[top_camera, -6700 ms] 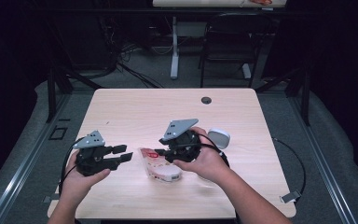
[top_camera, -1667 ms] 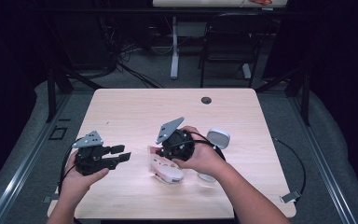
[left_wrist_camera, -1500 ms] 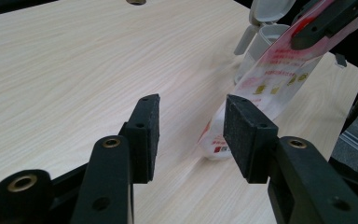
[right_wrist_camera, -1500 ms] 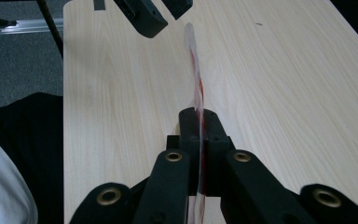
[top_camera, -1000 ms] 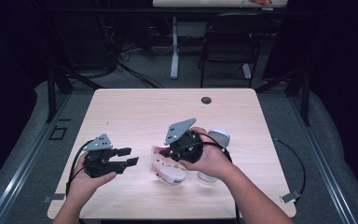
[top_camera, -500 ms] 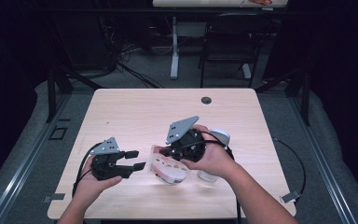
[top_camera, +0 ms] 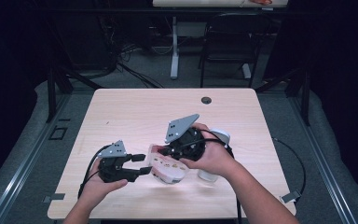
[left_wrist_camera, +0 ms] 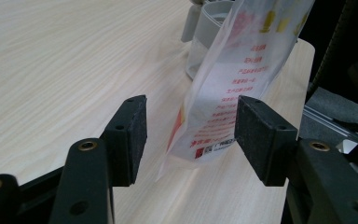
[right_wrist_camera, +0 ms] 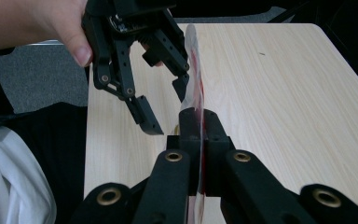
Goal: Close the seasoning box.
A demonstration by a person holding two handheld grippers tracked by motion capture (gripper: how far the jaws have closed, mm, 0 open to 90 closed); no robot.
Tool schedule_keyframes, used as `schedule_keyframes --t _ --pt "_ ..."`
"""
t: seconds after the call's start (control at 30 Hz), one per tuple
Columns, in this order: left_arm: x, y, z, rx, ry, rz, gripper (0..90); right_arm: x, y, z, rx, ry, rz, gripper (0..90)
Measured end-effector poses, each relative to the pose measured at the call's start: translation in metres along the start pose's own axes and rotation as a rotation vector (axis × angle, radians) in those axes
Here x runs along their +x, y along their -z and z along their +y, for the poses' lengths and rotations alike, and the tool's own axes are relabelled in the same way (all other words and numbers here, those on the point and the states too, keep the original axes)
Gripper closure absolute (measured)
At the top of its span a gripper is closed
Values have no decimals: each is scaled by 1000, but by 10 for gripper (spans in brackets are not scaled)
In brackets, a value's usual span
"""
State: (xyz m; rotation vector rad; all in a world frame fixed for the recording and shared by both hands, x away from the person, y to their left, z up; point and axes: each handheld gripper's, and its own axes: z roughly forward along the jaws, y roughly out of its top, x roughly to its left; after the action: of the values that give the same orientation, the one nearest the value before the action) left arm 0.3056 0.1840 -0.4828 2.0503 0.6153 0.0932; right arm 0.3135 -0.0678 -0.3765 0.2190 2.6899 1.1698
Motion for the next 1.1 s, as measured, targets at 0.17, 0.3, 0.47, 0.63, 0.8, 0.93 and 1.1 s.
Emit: schedule_keyframes --t 0.17,0.3,0.47,0.63,0.8,0.93,1.1 --pt "-2 -7 -2 10 0 -12 436 0 -1 1 1 3 5 900" --pt "-3 -11 -1 23 -13 -19 434 0 -1 2 -4 2 10 900" --pt "-5 -14 -3 19 -21 -33 428 1 -2 3 -13 5 13 900" --pt "-6 -17 -3 23 -26 -42 416 2 -2 5 -20 10 15 900" --pt "-5 -20 -5 19 -24 -62 389 3 -3 8 -24 16 17 900" --pt "-5 -23 -7 14 -22 -78 364 4 -3 11 -28 20 19 900" --pt "-6 -27 -8 14 -26 -83 349 5 -3 12 -38 19 22 900"
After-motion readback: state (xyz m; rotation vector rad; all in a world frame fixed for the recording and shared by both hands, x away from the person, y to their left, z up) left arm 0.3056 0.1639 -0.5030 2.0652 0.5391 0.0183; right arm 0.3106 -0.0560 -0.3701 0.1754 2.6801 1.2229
